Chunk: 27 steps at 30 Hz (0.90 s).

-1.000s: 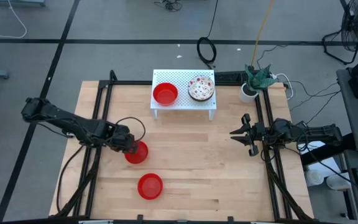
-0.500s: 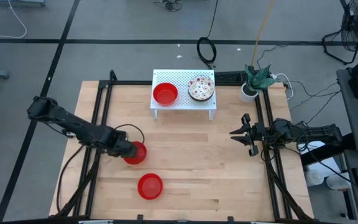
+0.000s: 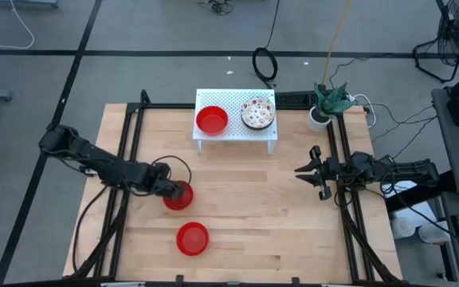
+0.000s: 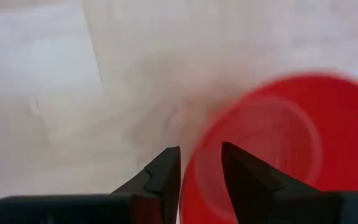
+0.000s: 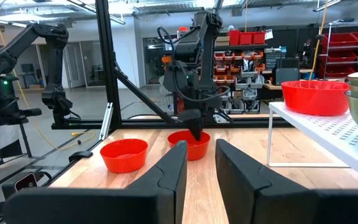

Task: Pick & Place Mini bowls
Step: Stack the top red bowl on the red bowl on the shelf

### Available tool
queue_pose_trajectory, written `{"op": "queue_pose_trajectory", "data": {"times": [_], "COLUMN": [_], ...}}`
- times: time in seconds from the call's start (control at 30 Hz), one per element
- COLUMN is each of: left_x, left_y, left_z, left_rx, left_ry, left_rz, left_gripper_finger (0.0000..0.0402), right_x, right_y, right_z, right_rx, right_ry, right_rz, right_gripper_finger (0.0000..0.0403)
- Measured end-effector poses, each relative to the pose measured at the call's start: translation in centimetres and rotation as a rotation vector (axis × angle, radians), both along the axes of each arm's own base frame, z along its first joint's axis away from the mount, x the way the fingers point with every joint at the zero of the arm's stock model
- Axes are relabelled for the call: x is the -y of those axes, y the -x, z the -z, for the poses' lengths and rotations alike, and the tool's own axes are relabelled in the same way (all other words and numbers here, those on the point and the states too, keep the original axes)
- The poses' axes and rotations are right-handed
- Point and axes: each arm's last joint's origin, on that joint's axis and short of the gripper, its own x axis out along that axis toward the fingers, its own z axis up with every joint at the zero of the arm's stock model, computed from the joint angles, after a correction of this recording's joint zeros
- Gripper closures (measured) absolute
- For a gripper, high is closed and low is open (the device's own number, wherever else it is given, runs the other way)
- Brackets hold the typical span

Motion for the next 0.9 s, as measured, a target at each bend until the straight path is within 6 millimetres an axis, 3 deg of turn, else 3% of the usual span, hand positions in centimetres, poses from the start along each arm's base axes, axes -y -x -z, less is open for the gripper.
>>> {"op": "queue_pose_trajectory", "data": {"times": [0.33, 0.63, 0.9], "left_x": [-2.4, -4.6, -4.9], "left_y": [-1.3, -3.7, -3.5], "left_z": [-0.2, -0.9, -1.0], "left_rx": [0.078, 0.278, 0.271], "left_ry": [-0.054, -0.107, 0.028], "left_rz": [-0.041, 0.148, 0.219], "left_gripper_finger": [0.0282, 0.0282, 0.0282], "right_x": [0.0, 0.0, 0.0], "right_y": [0.0, 0.0, 0.0], "right_z": [0.0, 0.0, 0.0], "right_rx": [0.000, 0.000, 0.000], "right_ry": [0.000, 0.000, 0.000], "right_rz": [0.000, 0.000, 0.000], "right_gripper_finger": [0.0330, 0.0330, 0.0330]}}
